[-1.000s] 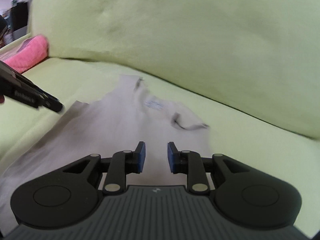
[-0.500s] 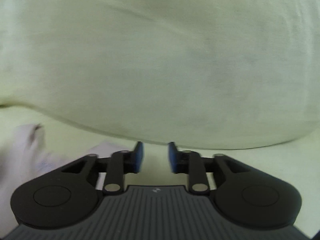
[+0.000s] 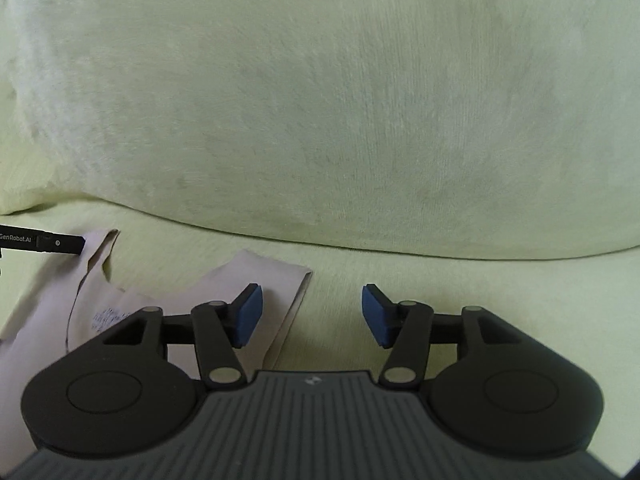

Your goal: Fold clothes

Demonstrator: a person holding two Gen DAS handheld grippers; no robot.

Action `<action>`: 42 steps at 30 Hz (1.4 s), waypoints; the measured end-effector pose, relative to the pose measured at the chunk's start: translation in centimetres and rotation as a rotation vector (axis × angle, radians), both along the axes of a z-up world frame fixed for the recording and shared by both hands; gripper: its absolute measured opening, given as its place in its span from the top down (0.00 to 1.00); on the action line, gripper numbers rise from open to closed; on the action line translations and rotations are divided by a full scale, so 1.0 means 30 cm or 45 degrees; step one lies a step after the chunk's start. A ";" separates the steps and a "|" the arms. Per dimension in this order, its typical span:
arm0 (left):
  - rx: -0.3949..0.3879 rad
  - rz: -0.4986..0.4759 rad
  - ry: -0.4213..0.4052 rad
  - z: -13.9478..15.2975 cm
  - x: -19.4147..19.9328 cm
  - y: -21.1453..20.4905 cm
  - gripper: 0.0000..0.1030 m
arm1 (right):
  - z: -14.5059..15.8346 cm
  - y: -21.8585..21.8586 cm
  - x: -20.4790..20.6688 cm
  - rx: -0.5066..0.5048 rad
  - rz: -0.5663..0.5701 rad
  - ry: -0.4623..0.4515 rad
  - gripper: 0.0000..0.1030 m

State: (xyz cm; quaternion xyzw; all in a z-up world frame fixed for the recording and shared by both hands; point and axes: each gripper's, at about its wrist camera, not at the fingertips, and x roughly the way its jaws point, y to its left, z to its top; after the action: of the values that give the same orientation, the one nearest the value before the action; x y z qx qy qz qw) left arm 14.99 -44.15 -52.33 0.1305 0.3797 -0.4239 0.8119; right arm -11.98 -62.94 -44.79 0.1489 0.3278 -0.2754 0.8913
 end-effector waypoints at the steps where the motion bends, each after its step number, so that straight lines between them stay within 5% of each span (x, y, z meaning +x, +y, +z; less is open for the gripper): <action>1: 0.079 -0.022 -0.180 -0.003 -0.040 -0.033 0.49 | -0.014 0.006 0.022 -0.051 0.017 0.020 0.55; 3: 0.163 -0.037 -0.368 -0.007 -0.076 -0.071 0.49 | -0.028 0.013 0.058 -0.148 0.035 0.060 0.69; 6: 0.230 -0.021 -0.441 0.010 -0.086 -0.093 0.54 | -0.024 -0.008 0.099 -0.204 -0.052 0.101 0.73; 13: 0.064 0.087 -0.315 0.140 -0.058 0.065 0.54 | 0.022 0.009 0.012 -0.149 -0.138 0.014 0.72; 16: 0.001 0.069 -0.173 0.208 -0.108 0.144 0.55 | 0.052 0.074 -0.067 0.009 0.030 -0.097 0.75; 19: -0.013 0.003 -0.110 0.243 -0.191 0.171 0.55 | 0.045 0.115 -0.140 0.111 0.092 -0.097 0.91; 23: 0.024 -0.062 0.020 0.260 -0.260 0.153 0.55 | 0.032 0.121 -0.196 0.252 0.136 -0.152 0.90; 42: 0.097 -0.075 0.043 0.181 -0.346 0.190 0.54 | -0.002 0.114 -0.236 0.388 0.206 -0.160 0.91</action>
State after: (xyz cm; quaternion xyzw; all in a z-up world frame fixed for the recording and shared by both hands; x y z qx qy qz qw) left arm 4.62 -38.46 -46.90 0.1654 0.4052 -0.4350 0.7869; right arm -19.07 -59.51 -44.86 0.2724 0.3205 -0.1401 0.8964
